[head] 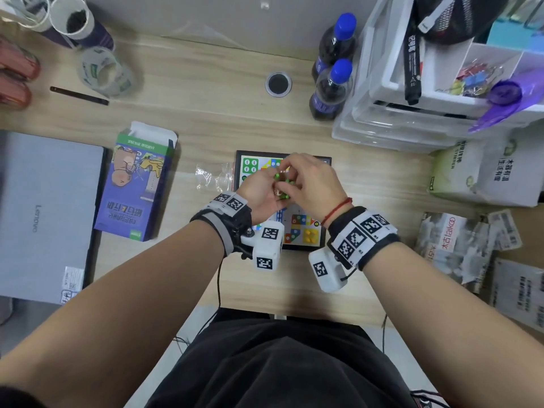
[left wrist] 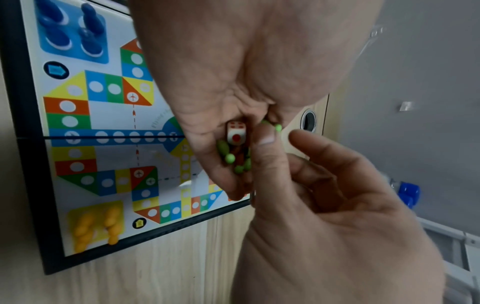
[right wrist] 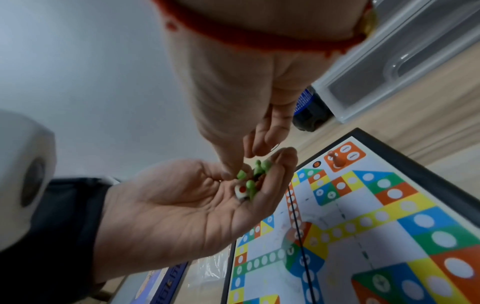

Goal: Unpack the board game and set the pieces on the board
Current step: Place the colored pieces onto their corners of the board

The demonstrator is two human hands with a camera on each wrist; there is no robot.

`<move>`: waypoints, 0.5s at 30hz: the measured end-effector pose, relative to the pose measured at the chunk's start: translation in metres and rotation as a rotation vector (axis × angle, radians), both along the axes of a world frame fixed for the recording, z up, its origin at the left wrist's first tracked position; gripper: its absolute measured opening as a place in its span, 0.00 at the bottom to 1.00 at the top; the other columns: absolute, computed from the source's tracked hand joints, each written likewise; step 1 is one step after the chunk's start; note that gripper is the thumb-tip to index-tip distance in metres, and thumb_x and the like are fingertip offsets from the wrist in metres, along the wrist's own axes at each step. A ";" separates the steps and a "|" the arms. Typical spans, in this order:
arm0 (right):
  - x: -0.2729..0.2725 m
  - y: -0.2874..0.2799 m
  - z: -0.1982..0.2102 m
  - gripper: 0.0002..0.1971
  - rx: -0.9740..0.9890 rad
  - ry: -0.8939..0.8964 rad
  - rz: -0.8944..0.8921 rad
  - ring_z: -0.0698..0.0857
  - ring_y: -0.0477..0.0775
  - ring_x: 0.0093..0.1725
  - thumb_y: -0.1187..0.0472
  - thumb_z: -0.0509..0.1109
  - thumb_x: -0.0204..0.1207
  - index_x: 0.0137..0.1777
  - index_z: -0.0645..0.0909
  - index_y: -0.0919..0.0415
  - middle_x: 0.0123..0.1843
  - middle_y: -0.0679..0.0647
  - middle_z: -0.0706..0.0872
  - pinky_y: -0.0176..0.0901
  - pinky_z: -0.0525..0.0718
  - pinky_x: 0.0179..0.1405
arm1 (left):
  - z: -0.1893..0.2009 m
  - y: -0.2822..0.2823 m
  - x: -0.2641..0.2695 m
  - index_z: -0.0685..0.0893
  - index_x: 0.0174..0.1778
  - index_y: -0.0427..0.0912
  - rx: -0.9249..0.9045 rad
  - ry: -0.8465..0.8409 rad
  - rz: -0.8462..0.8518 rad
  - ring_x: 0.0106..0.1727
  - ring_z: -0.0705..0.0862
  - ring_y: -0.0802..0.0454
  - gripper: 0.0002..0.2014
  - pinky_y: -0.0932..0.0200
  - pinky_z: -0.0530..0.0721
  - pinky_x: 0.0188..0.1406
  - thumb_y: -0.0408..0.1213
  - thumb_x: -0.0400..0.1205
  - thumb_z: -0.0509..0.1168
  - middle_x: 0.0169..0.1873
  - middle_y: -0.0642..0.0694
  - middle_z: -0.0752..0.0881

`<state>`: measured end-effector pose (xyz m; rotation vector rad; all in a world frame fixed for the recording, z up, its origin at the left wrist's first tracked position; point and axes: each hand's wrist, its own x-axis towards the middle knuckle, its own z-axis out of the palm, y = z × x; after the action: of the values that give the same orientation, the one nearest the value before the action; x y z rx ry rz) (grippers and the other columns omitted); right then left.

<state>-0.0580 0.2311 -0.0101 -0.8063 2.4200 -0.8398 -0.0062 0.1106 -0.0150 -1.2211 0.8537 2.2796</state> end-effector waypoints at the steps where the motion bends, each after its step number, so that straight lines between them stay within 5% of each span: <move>1: 0.000 -0.002 0.000 0.11 -0.011 -0.007 -0.016 0.82 0.50 0.42 0.59 0.76 0.68 0.50 0.82 0.54 0.42 0.48 0.82 0.47 0.83 0.46 | 0.000 0.000 0.001 0.79 0.44 0.40 0.000 0.008 -0.006 0.29 0.84 0.55 0.12 0.56 0.87 0.36 0.34 0.88 0.52 0.29 0.48 0.84; 7: -0.005 -0.006 -0.001 0.06 0.001 -0.009 0.001 0.81 0.49 0.40 0.61 0.77 0.68 0.43 0.84 0.56 0.43 0.50 0.83 0.47 0.83 0.44 | 0.002 -0.002 0.003 0.80 0.45 0.39 0.034 0.018 -0.001 0.33 0.87 0.53 0.14 0.55 0.90 0.40 0.34 0.88 0.50 0.32 0.46 0.88; 15: -0.009 -0.010 0.005 0.09 0.166 -0.024 0.233 0.82 0.56 0.45 0.63 0.68 0.76 0.51 0.89 0.60 0.51 0.56 0.80 0.46 0.81 0.45 | -0.001 -0.009 0.001 0.80 0.46 0.36 0.053 -0.056 0.045 0.34 0.82 0.51 0.14 0.50 0.89 0.45 0.36 0.89 0.51 0.27 0.45 0.83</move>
<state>-0.0674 0.2210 -0.0047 -0.9825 2.2831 -0.5494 -0.0048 0.1014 -0.0163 -1.2868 0.7480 2.2767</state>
